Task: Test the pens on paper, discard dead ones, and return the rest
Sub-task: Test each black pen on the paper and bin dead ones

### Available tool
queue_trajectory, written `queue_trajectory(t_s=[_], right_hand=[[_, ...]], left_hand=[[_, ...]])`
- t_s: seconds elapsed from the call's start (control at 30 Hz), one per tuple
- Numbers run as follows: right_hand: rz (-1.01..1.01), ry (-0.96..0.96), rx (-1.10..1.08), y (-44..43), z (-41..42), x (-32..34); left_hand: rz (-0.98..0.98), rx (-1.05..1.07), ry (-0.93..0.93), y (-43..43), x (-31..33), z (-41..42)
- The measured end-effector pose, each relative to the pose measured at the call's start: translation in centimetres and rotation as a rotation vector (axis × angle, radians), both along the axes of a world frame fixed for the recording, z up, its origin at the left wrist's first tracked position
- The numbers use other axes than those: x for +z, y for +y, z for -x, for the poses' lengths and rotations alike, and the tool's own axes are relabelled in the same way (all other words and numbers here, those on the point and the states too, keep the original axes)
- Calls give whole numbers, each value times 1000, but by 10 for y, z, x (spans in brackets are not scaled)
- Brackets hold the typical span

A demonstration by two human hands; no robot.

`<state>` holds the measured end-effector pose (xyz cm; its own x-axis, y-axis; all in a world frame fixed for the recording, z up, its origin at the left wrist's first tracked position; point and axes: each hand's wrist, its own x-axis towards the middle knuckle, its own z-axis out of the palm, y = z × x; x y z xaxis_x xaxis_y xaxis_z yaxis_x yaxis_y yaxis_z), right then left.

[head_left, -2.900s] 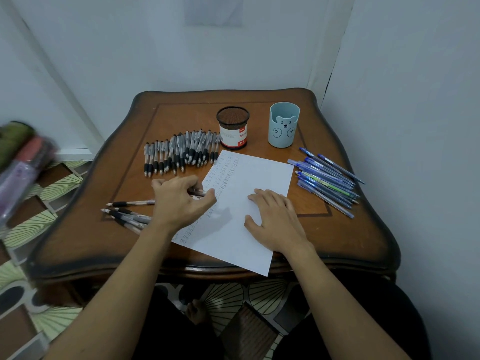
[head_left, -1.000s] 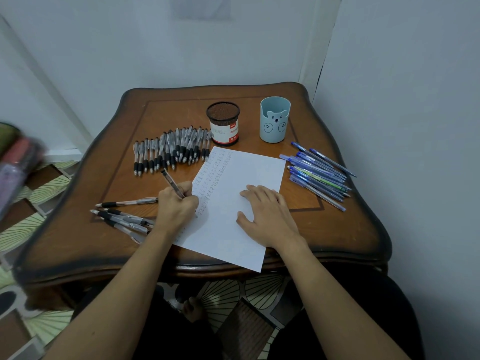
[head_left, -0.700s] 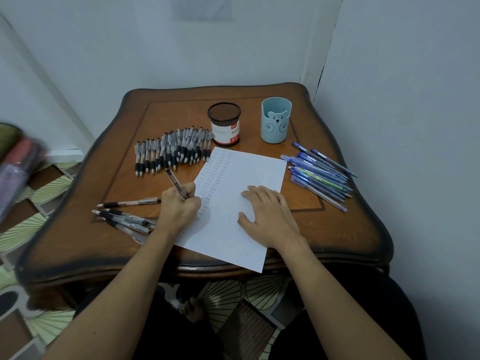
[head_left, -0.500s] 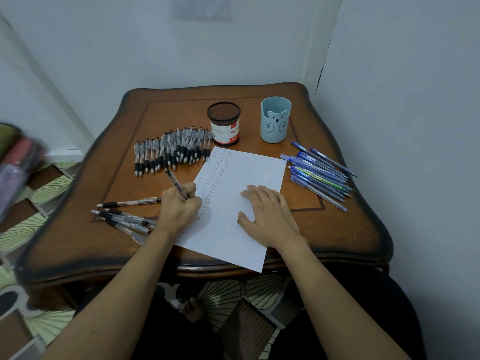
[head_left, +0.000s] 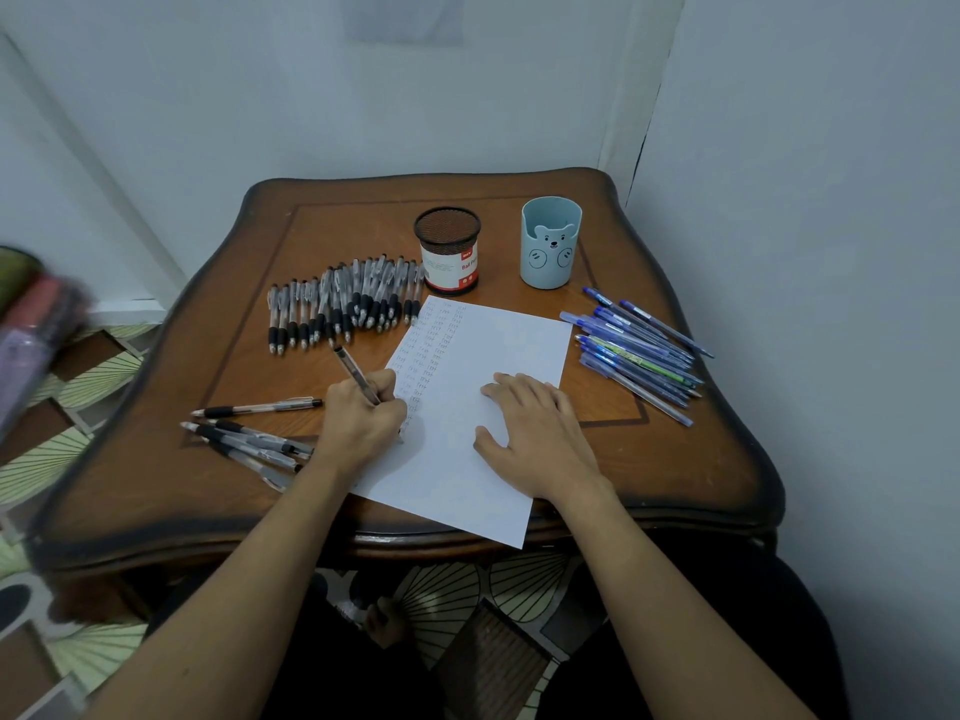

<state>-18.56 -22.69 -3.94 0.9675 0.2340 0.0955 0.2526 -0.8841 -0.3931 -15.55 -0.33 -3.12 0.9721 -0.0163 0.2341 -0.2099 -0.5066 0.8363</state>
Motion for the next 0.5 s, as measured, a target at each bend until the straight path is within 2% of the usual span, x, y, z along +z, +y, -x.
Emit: queue_trajectory(t_s=[0.2,0.37,0.5], right_hand=[[7,6,0,0,0,0],[5,13,1,0,-1,-1],[13,4,1,0,-1,-1]], left_hand=[[47,34,69,0,2,0],[226,56,158,5,3,-6],[327,57,301,5,10,-16]])
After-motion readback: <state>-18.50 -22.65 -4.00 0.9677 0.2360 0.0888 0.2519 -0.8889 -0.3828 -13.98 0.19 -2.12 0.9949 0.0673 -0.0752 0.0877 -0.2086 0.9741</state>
